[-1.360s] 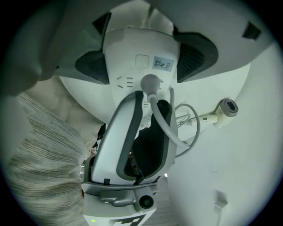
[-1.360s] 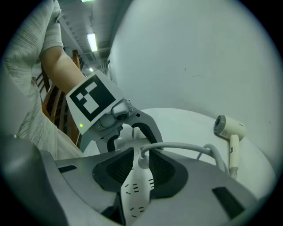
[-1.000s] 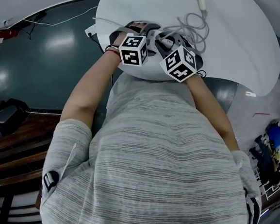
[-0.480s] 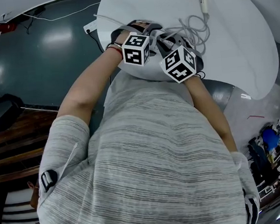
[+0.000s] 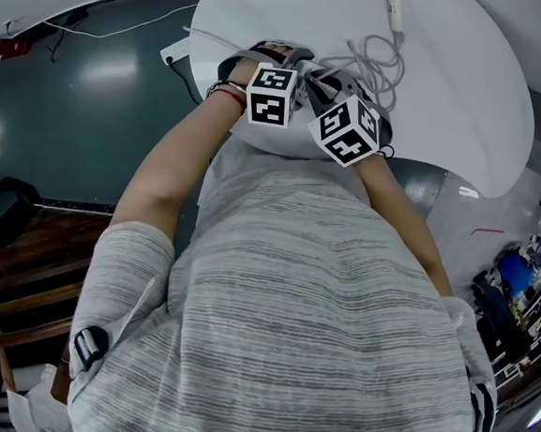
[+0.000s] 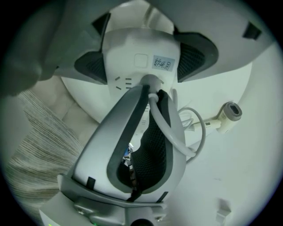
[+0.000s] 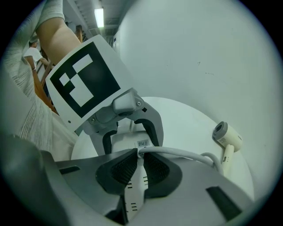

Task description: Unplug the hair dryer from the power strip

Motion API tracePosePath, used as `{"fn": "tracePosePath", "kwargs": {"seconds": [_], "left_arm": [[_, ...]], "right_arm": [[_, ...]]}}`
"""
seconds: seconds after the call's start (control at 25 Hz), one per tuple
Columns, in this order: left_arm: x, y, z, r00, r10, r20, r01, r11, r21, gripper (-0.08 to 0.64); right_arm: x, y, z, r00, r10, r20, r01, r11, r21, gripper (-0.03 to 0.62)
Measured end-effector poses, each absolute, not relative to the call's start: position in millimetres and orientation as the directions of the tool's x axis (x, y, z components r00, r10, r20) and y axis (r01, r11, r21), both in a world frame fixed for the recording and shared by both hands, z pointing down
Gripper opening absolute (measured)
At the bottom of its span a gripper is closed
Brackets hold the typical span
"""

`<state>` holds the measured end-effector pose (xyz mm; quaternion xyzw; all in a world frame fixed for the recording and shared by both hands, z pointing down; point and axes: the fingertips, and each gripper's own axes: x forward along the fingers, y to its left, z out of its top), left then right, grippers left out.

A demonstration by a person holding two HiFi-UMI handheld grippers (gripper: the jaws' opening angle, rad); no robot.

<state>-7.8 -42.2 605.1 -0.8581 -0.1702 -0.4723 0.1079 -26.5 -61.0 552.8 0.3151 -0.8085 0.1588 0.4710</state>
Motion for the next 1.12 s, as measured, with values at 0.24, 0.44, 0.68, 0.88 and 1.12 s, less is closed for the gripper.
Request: {"fn": "tracePosePath", "kwargs": {"seconds": [0.24, 0.44, 0.68, 0.88, 1.12], "left_arm": [[-7, -40, 605, 0.483, 0.196, 0.854, 0.406, -0.914, -0.02, 0.476], [-7, -40, 605, 0.482, 0.195, 0.854, 0.403, -0.915, -0.018, 0.476], [-8, -38, 605, 0.478, 0.198, 0.856, 0.408, -0.913, -0.017, 0.479], [-8, -40, 604, 0.482, 0.191, 0.855, 0.391, -0.92, -0.014, 0.477], [-7, -38, 605, 0.477, 0.196, 0.857, 0.406, -0.914, -0.017, 0.477]], "right_arm": [[-23, -62, 549, -0.389, -0.347, 0.853, -0.702, 0.711, -0.031, 0.054], [-23, -62, 548, -0.385, -0.348, 0.855, -0.686, 0.728, -0.012, 0.054], [-26, -56, 548, -0.368, -0.341, 0.865, -0.663, 0.749, 0.014, 0.052], [-21, -64, 545, -0.417, -0.306, 0.856, -0.704, 0.704, -0.091, 0.052], [-26, -52, 546, -0.328, -0.332, 0.885, -0.619, 0.783, 0.064, 0.052]]}}
